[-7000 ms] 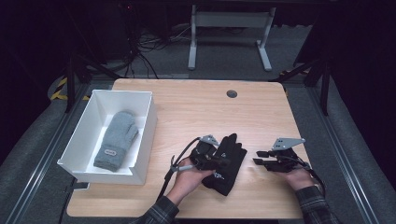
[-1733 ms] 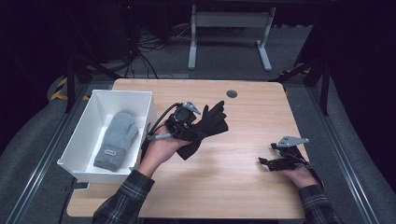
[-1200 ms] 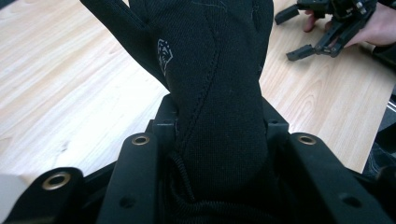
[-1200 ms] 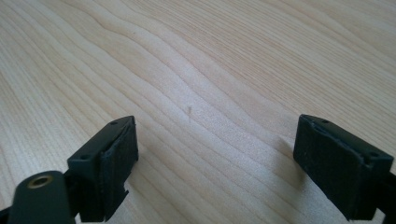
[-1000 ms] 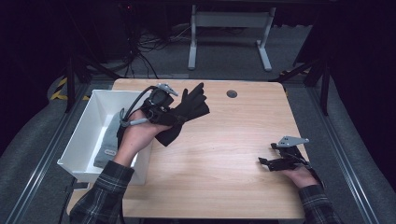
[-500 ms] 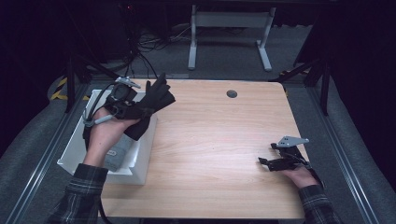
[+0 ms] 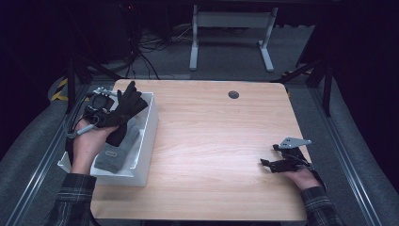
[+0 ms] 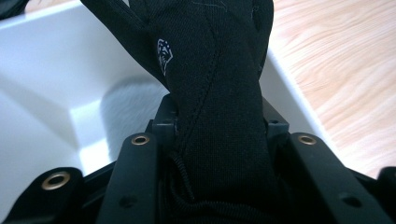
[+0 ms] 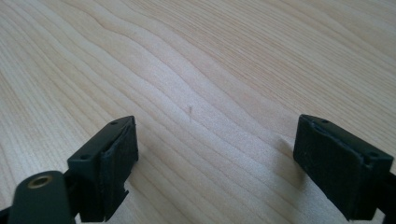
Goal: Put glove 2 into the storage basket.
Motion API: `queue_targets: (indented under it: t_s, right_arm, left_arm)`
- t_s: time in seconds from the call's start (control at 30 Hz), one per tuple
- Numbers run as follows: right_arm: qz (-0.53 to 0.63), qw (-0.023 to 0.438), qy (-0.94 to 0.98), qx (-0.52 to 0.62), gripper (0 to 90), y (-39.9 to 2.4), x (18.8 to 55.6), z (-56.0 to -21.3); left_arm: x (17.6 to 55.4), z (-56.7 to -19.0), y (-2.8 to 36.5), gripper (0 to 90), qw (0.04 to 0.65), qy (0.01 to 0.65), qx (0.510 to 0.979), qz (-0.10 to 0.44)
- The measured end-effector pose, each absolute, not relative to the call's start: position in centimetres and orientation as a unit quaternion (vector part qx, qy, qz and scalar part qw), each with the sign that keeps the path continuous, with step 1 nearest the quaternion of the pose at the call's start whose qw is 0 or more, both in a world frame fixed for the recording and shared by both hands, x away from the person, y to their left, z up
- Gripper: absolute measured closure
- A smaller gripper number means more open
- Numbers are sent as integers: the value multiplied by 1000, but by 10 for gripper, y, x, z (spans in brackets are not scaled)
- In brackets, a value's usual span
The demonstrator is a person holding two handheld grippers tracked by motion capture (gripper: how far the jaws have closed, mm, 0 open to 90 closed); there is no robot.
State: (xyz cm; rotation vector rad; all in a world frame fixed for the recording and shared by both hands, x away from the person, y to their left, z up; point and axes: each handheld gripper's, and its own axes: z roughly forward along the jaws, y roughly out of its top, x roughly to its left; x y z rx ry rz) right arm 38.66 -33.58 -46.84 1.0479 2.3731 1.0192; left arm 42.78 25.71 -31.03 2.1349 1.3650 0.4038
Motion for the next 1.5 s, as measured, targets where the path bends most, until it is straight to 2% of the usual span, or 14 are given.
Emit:
queue_targets:
  t_s: [0.43,0.67,0.9,0.93,1.0,1.5]
  right_arm:
    - [360,176,838,370,143,-336,387,-468]
    - [360,176,838,370,143,-336,387,-468]
    - [360,176,838,370,143,-336,387,-468]
    - [360,176,838,370,143,-336,387,-468]
    - [360,176,838,370,144,-336,387,-468]
    - [360,176,839,369,143,-336,387,-468]
  left_arm:
    - [430,-358,272,614,246,549,785,147]
    - [433,-376,272,580,228,560,784,141]
    - [436,-384,273,394,220,564,783,143]
    - [436,-384,273,320,220,563,785,140]
    - [437,-385,272,240,216,565,783,145]
    - [435,-376,269,24,225,555,785,158]
